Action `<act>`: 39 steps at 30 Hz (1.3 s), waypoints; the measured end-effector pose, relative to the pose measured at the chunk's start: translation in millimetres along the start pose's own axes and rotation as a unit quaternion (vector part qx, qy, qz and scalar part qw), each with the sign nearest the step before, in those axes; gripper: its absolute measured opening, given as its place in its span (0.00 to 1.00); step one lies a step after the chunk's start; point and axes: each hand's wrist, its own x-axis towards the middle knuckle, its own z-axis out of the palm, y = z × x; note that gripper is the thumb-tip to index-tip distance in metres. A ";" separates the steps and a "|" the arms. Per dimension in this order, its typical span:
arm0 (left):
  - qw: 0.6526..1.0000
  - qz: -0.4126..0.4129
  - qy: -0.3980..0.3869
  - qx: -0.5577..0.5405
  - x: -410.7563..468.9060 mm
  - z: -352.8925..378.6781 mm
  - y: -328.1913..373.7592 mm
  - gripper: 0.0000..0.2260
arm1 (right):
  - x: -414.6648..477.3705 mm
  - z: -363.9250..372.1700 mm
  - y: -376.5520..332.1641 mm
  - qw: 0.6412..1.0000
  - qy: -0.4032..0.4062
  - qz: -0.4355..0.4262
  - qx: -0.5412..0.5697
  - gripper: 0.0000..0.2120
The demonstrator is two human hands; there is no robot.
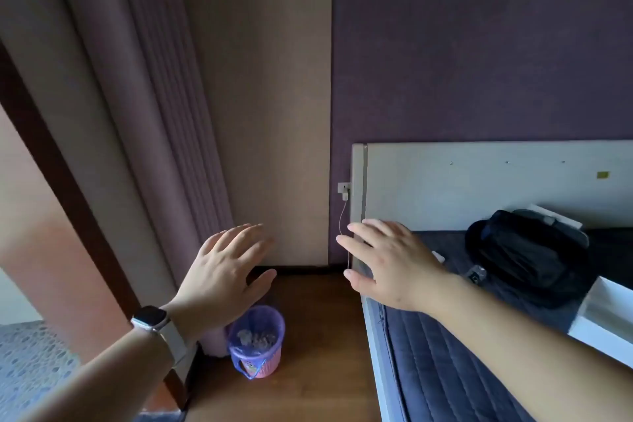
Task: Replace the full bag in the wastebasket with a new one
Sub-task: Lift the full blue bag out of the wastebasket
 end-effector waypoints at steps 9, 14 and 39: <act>0.999 -0.013 0.036 -0.012 72.9 46.3 -108.0 0.22 | 131.9 34.3 1.9 1.000 -0.001 0.017 0.025 0.26; 0.998 -0.016 0.063 -0.014 104.2 67.6 -134.0 0.21 | 177.3 45.2 13.1 1.000 0.003 0.011 0.020 0.26; 0.961 -0.246 -0.081 0.093 277.5 225.5 -201.2 0.25 | 419.9 253.6 209.5 0.971 -0.011 -0.171 0.167 0.27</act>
